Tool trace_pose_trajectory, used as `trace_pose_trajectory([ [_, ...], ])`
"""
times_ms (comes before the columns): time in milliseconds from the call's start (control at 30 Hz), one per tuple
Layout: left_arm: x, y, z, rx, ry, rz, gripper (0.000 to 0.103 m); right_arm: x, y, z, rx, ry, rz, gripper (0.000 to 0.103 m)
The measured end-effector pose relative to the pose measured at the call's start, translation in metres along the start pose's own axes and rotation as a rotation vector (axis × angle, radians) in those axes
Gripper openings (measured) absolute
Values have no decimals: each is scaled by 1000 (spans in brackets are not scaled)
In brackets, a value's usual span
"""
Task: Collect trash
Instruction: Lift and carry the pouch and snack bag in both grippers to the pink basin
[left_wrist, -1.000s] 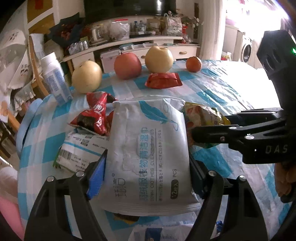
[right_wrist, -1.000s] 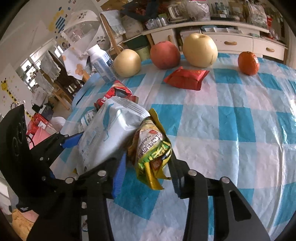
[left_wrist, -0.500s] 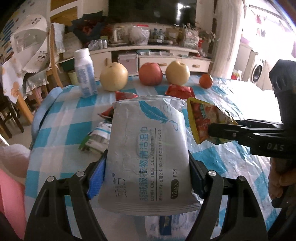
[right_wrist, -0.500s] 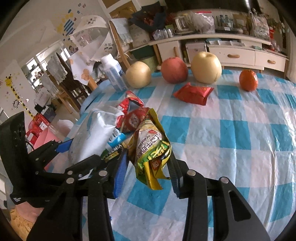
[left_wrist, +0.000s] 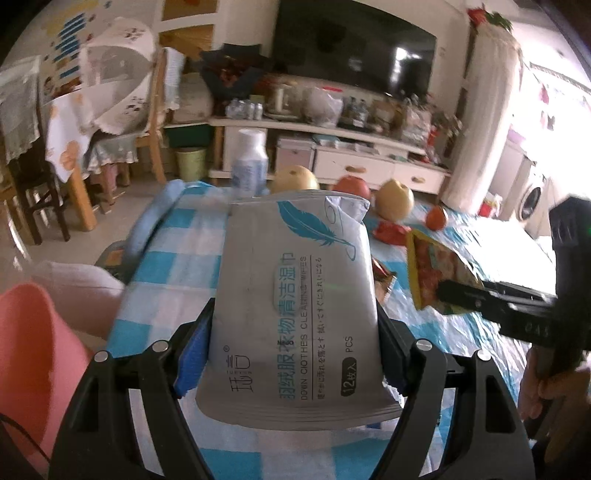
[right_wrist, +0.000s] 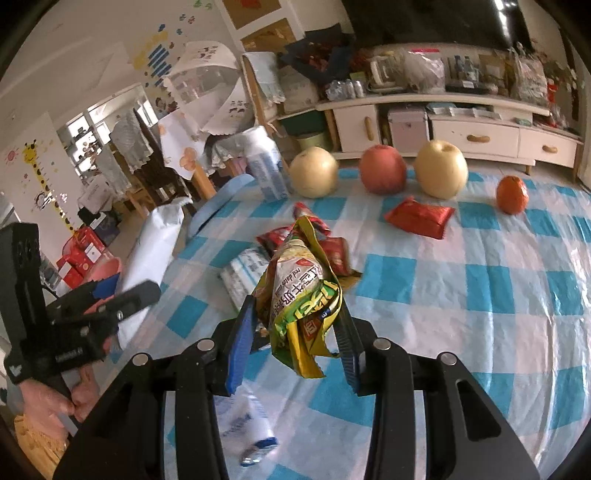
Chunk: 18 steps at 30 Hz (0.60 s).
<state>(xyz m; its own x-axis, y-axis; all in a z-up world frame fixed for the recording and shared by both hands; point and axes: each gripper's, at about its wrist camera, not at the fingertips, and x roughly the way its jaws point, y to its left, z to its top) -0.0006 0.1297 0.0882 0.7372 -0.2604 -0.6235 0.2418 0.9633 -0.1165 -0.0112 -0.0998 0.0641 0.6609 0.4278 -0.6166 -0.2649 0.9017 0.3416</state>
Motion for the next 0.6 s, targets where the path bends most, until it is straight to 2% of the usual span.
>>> trace_pose_trajectory([
  [267, -21, 49, 4, -108, -19, 73, 77, 5, 50, -2, -72, -1, 47, 43],
  [400, -32, 76, 5, -155, -27, 134, 77, 10, 80, -2, -126, 3, 62, 43],
  [600, -55, 127, 4, -270, -56, 226, 77, 21, 143, -9, -198, 15, 122, 43],
])
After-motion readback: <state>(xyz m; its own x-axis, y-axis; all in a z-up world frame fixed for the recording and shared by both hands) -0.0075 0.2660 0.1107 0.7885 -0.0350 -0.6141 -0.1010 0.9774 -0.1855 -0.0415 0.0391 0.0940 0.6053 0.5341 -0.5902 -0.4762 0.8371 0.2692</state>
